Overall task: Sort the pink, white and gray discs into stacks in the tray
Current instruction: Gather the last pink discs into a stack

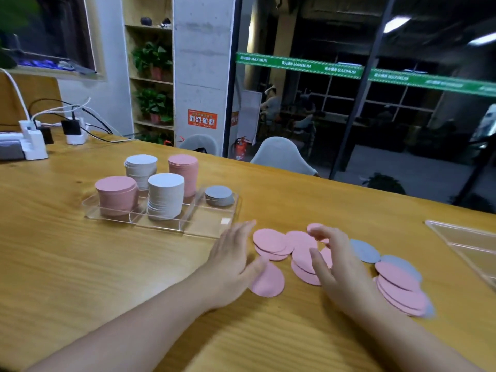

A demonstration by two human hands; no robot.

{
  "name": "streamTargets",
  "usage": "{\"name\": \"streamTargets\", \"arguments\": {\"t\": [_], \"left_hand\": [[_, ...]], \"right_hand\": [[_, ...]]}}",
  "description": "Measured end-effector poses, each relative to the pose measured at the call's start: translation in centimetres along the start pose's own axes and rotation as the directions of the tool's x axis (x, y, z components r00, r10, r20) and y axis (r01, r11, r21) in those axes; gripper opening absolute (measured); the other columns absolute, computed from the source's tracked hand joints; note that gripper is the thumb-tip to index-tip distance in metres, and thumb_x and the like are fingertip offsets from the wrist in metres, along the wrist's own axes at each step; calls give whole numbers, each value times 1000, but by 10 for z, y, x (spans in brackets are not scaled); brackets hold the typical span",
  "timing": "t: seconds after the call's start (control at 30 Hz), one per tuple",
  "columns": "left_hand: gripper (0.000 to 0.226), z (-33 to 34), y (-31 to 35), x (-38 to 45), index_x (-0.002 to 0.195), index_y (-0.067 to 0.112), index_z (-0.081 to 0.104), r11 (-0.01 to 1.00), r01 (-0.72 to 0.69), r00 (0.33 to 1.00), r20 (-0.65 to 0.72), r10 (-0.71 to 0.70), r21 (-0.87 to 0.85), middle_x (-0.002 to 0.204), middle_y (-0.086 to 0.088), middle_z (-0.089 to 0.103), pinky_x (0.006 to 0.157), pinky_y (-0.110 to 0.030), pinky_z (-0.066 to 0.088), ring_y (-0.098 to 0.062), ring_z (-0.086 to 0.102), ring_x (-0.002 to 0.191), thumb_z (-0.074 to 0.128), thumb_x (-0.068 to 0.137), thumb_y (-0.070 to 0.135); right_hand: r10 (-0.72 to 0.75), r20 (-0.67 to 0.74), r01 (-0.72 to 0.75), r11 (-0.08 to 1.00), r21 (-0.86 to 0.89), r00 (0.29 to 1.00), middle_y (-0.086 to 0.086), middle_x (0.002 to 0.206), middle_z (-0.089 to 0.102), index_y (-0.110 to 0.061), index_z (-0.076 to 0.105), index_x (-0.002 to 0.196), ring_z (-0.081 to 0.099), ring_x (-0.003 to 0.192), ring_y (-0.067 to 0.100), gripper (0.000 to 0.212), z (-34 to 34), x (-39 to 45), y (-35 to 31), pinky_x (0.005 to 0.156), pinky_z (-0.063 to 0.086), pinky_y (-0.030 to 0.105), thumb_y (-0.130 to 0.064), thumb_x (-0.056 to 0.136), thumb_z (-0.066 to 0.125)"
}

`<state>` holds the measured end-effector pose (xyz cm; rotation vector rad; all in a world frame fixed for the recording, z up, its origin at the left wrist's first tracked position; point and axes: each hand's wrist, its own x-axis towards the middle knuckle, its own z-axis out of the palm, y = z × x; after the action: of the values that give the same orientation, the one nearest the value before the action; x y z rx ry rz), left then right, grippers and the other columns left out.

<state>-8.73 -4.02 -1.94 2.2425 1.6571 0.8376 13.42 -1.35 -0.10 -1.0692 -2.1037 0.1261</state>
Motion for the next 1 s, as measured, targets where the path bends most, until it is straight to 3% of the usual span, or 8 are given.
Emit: {"name": "streamTargets", "arguments": {"t": [0.1,0.2,0.33,0.53,0.73,0.83,0.9,1.0], "left_hand": [[77,4,12,-8,147,25,3,976,2,988,148,-35,217,152,9,9,114,-30,6,-9,3,141,39,89,60],[70,4,21,-7,146,28,14,970,54,984,155,-92,236,147,7,24,112,-32,15,-14,14,138,46,89,54],[64,4,33,-3,137,30,26,990,139,980,143,-141,22,134,6,27,105,-26,26,-13,23,131,62,84,34],[50,5,56,8,121,41,37,953,134,991,60,-123,-271,102,11,39,66,-15,42,-7,50,91,58,87,11],[45,22,86,51,117,28,50,758,176,979,29,-204,-628,91,3,50,74,-28,46,-13,51,77,70,80,11],[35,47,87,58,108,35,51,839,180,970,-47,-237,-514,99,6,49,71,-20,43,-8,52,81,66,83,15],[31,58,86,53,110,35,52,916,99,987,-79,-140,-390,108,9,47,70,-11,39,0,49,89,59,88,14],[32,67,84,48,117,25,53,942,-45,998,-46,31,-334,124,8,45,91,-14,37,10,44,104,53,91,6]], "right_hand": [[27,38,-21,989,-147,999,-12,112,49,-17,51,120,39,102,-7,32,-19,-26,20,88,24,8,-15,89,57],[94,6,-92,981,-169,996,-12,109,51,-24,50,117,45,102,0,37,-31,-39,34,87,27,11,-9,85,62],[205,-65,-214,958,-191,977,-4,110,55,-13,55,118,50,106,16,32,-42,-35,45,89,37,21,-12,86,60],[333,-40,-332,912,-241,942,4,118,58,-12,57,119,46,111,22,34,-53,-39,58,91,45,41,-18,86,61],[349,-51,-346,878,-332,936,1,124,55,-15,53,127,39,117,19,39,-61,-38,63,96,33,27,-23,89,55],[424,-67,-415,821,-392,903,-2,133,47,-20,44,134,32,123,20,46,-69,-39,68,100,32,31,-32,90,51],[501,-57,-475,772,-423,864,-5,138,41,-24,37,138,28,127,19,54,-76,-39,72,101,30,34,-43,90,51],[605,-15,-549,712,-437,796,-7,142,38,-26,31,141,24,131,20,65,-78,-40,77,103,27,36,-55,86,50]]}}
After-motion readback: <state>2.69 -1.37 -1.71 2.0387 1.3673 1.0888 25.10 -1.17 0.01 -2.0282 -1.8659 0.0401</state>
